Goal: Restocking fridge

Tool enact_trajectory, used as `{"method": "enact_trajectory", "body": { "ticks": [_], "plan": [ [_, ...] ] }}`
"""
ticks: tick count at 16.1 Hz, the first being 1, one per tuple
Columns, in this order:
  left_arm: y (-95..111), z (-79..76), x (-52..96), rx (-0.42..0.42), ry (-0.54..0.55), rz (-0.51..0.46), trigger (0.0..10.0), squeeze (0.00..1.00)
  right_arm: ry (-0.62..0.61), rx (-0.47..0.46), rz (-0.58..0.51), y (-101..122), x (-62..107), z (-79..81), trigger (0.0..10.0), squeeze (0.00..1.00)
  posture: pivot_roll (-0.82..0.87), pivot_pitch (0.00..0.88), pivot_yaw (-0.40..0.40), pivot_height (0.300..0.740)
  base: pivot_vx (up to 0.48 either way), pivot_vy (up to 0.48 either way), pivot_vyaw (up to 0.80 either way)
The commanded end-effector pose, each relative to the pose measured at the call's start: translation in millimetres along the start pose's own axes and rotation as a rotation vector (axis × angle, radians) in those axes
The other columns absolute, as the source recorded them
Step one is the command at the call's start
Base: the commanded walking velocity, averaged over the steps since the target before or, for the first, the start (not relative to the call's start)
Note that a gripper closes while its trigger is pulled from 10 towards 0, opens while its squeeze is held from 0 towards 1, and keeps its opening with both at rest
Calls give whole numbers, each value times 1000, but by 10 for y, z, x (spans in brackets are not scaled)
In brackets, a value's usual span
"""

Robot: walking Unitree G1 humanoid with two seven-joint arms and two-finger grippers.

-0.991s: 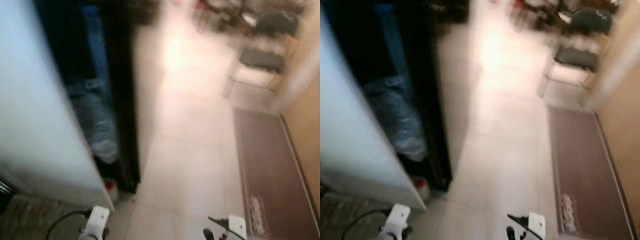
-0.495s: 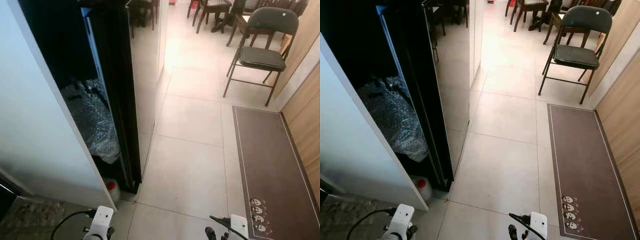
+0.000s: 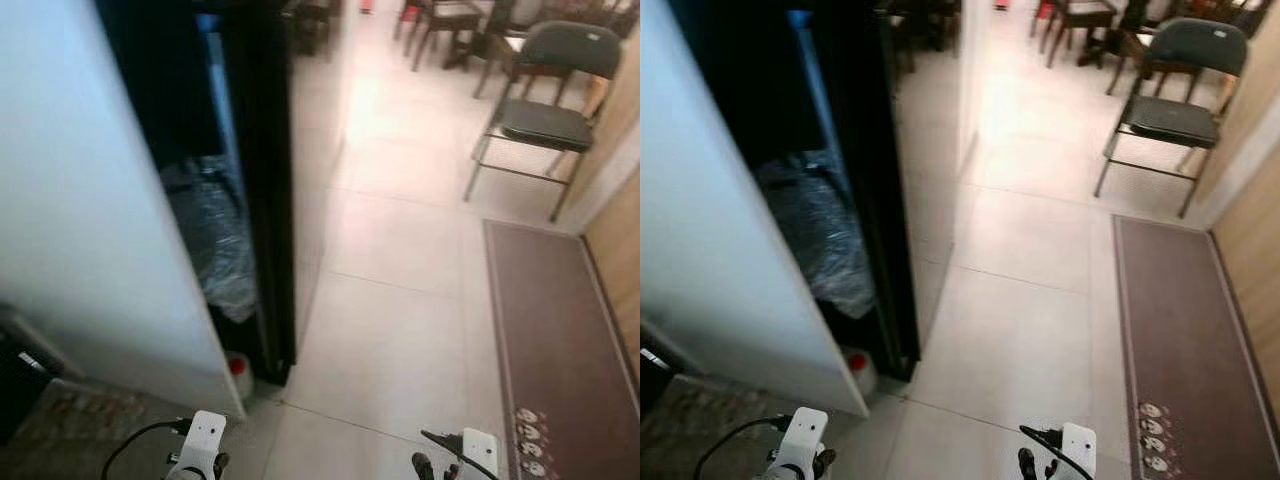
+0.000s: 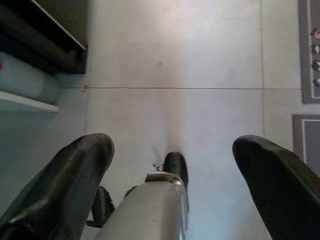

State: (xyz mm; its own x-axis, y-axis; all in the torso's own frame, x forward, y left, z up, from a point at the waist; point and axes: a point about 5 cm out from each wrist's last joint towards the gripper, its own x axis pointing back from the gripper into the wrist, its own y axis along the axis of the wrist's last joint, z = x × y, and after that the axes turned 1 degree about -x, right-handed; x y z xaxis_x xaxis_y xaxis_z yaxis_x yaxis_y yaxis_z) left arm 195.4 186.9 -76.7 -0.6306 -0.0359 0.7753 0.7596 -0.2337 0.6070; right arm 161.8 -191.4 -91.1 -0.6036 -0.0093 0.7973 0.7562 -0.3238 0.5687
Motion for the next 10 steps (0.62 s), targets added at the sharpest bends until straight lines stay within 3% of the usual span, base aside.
{"method": "enact_trajectory", "body": {
  "ticks": [1, 10],
  "plan": [
    [-29, 12, 5, 19, 4, 13, 10000, 0, -7, -3, 1, -13, 5, -11, 10000, 0, -118, 63, -16, 740, 0, 285, 0],
    [-38, 4, 6, 20, 0, 18, 10000, 0, -15, -16, -16, 20, 4, -31, 10000, 0, -122, 69, -13, 740, 0, 223, 0]
  ]
}}
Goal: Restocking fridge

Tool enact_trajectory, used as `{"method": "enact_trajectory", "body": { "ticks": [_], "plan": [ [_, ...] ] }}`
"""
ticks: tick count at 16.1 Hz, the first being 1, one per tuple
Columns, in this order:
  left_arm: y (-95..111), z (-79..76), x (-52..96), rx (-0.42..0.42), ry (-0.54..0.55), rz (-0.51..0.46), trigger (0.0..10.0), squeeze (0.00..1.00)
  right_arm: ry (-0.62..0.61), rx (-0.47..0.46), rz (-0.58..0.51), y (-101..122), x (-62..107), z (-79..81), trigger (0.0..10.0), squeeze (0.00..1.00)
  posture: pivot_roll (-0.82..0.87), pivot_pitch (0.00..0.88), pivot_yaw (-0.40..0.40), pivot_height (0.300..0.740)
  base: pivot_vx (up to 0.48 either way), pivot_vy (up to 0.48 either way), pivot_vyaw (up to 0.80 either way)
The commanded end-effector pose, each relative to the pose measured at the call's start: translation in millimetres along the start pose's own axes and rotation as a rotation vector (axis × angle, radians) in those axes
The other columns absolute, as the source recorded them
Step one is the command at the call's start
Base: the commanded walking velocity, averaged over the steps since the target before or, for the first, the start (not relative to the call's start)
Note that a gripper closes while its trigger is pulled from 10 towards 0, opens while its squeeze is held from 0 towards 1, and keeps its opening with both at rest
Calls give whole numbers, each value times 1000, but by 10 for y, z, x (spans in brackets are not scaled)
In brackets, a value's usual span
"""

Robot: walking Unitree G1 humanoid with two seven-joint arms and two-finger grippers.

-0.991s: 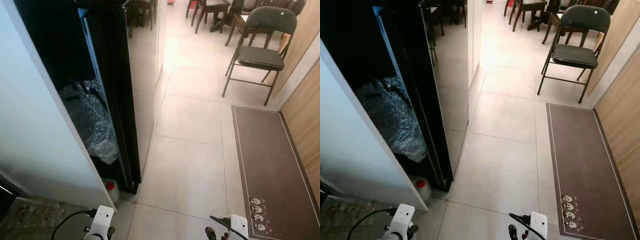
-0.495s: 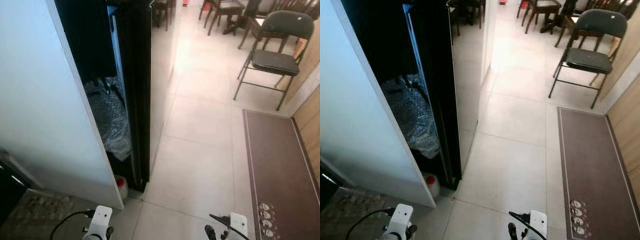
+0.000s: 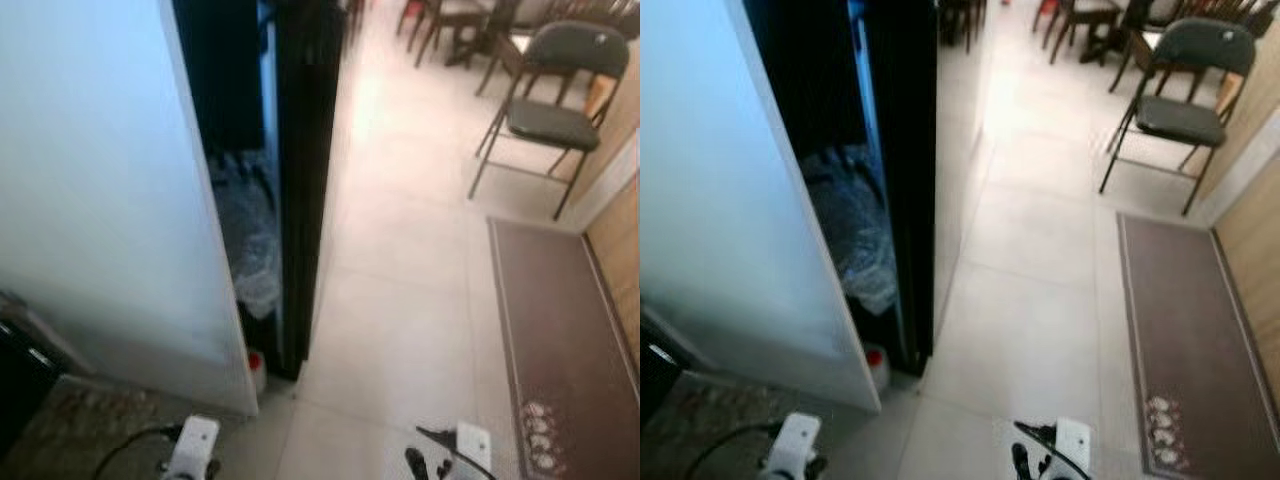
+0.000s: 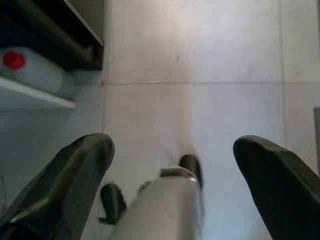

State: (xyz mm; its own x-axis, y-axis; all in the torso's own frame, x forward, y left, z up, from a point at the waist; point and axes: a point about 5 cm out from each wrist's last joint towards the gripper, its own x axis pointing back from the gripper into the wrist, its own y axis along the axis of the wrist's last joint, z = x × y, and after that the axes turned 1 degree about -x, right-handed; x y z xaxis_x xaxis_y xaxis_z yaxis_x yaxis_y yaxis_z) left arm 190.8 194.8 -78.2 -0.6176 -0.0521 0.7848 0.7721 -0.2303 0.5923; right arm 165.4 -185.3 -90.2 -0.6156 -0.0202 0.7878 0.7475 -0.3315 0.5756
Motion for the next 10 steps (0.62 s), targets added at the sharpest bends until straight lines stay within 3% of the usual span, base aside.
{"method": "enact_trajectory", "body": {
  "ticks": [1, 4, 10],
  "plan": [
    [23, -60, -8, 21, -10, -2, 10000, 0, -32, -7, -5, 10, 21, -104, 10000, 0, -120, 68, -13, 740, 0, 0, 0],
    [26, -58, -9, 16, -9, -2, 10000, 0, -36, -9, -5, 15, 22, -114, 10000, 0, -118, 68, -13, 740, 0, 197, 0],
    [29, -100, -9, -2, -27, -5, 10000, 0, -42, -11, 5, -9, 20, -96, 10000, 0, -119, 67, -13, 740, 0, 0, 0]
  ]
}}
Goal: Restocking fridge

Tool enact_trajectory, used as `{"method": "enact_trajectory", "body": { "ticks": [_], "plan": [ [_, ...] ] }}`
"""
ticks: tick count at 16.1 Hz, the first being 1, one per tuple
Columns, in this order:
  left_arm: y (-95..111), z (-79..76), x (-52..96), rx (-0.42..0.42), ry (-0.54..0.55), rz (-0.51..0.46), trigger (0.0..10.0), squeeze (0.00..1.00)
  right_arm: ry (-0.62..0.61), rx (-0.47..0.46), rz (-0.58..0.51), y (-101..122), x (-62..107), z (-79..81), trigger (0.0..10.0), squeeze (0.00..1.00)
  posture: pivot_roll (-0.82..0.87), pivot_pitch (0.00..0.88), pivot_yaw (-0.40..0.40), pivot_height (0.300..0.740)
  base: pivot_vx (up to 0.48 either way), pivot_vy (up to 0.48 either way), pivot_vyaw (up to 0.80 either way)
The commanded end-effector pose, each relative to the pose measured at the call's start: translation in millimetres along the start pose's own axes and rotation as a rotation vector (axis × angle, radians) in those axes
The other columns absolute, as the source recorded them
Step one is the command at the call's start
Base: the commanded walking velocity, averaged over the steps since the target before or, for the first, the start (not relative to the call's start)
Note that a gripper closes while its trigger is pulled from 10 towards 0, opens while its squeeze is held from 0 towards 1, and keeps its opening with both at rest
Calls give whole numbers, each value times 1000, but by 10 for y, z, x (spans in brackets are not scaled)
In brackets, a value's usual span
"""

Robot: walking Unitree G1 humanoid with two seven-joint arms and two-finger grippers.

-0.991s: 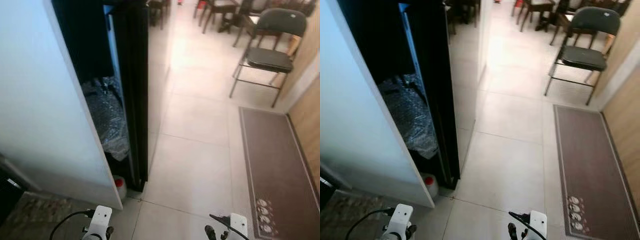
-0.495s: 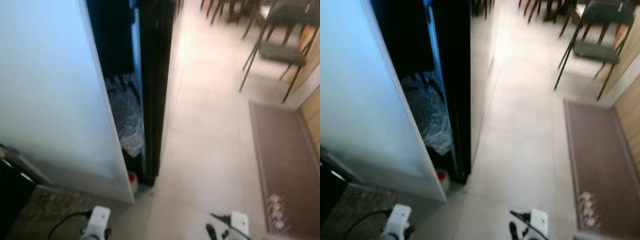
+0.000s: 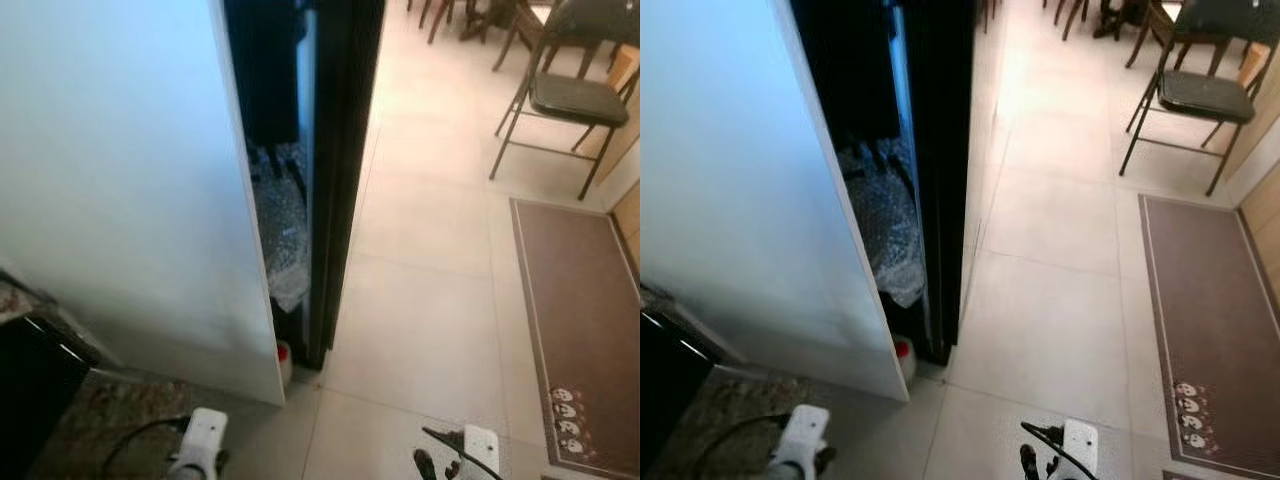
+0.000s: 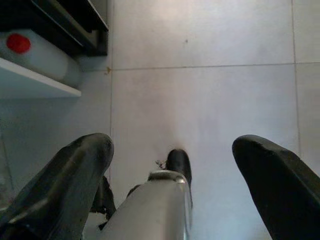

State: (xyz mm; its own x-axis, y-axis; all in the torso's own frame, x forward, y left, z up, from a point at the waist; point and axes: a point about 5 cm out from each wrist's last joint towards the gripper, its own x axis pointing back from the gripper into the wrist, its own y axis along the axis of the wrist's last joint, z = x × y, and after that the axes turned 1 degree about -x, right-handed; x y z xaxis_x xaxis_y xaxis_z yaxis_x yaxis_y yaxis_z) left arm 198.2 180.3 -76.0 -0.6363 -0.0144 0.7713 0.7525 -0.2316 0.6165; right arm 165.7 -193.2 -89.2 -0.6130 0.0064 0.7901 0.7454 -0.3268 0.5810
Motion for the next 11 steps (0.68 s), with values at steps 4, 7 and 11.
{"method": "enact_trajectory", "body": {
  "ticks": [4, 7, 11],
  "plan": [
    [-63, 15, 14, 4, 0, 18, 10000, 0, -15, -13, 15, -57, 14, -20, 10000, 0, -116, 67, -15, 740, 0, 0, 0],
    [-75, 10, 14, 13, 3, 30, 10000, 0, -13, -15, 11, -54, 16, -24, 10000, 0, -115, 65, -13, 740, 0, 89, 0],
    [-104, 11, 21, 7, 0, 37, 10000, 0, -15, -19, 9, -59, 20, -35, 10000, 0, -116, 57, -11, 740, 0, 378, 0]
  ]
}}
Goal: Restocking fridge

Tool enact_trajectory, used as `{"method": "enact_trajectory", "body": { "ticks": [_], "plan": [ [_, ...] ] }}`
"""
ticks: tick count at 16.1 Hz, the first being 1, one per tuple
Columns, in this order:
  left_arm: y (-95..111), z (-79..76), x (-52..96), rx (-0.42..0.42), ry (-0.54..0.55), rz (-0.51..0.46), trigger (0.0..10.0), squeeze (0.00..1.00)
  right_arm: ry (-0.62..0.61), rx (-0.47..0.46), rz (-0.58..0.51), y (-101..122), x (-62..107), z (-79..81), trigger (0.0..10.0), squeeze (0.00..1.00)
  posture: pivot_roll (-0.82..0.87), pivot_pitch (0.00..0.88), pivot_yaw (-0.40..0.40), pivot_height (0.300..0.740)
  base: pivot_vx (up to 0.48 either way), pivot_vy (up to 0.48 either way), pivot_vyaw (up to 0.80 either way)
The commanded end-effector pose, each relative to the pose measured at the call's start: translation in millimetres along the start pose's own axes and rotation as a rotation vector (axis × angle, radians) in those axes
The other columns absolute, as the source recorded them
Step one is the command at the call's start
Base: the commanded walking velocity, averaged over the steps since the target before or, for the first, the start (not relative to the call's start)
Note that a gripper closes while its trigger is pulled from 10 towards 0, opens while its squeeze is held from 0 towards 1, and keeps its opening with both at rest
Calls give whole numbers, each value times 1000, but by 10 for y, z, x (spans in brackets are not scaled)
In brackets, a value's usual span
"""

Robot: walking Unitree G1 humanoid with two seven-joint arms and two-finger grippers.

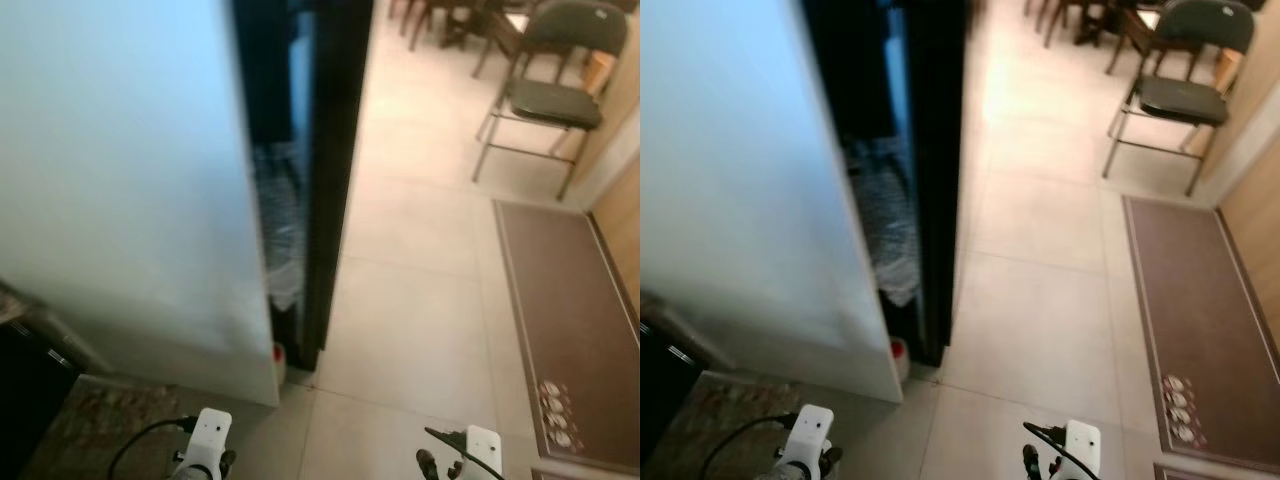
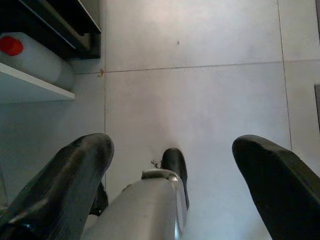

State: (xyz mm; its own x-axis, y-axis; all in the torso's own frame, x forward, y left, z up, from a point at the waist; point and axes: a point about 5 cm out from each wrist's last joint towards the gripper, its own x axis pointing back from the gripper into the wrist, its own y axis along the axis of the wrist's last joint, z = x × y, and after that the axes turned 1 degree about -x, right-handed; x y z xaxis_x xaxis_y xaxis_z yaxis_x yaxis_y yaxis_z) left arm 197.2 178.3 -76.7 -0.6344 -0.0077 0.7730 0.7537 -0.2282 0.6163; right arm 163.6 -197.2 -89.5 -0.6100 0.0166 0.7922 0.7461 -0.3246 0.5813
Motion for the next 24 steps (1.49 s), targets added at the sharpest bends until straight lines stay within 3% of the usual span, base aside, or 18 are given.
{"method": "enact_trajectory", "body": {
  "ticks": [1, 6, 12, 20, 24],
  "plan": [
    [-103, 30, 22, 2, 5, 38, 10000, 0, -4, -21, 9, -59, 10, 10, 10000, 0, -115, 55, -10, 740, 0, 360, 0],
    [-119, 26, 26, -5, 7, 41, 10000, 0, -10, -27, 12, -65, 14, -4, 10000, 0, -115, 50, -8, 740, 0, 344, 0],
    [-108, 46, 24, -7, 14, 37, 10000, 0, -13, -29, 15, -64, 16, -21, 10000, 0, -111, 58, -11, 740, 0, 0, 0],
    [-83, 29, 17, -4, 9, 31, 10000, 0, -16, -28, 13, -56, 14, -21, 10000, 0, -111, 63, -17, 740, 284, 0, 0],
    [-74, 20, 15, -2, 7, 29, 10000, 0, -12, -16, 18, -54, 10, -10, 10000, 0, -111, 64, -19, 740, 292, 0, -550]
  ]
}}
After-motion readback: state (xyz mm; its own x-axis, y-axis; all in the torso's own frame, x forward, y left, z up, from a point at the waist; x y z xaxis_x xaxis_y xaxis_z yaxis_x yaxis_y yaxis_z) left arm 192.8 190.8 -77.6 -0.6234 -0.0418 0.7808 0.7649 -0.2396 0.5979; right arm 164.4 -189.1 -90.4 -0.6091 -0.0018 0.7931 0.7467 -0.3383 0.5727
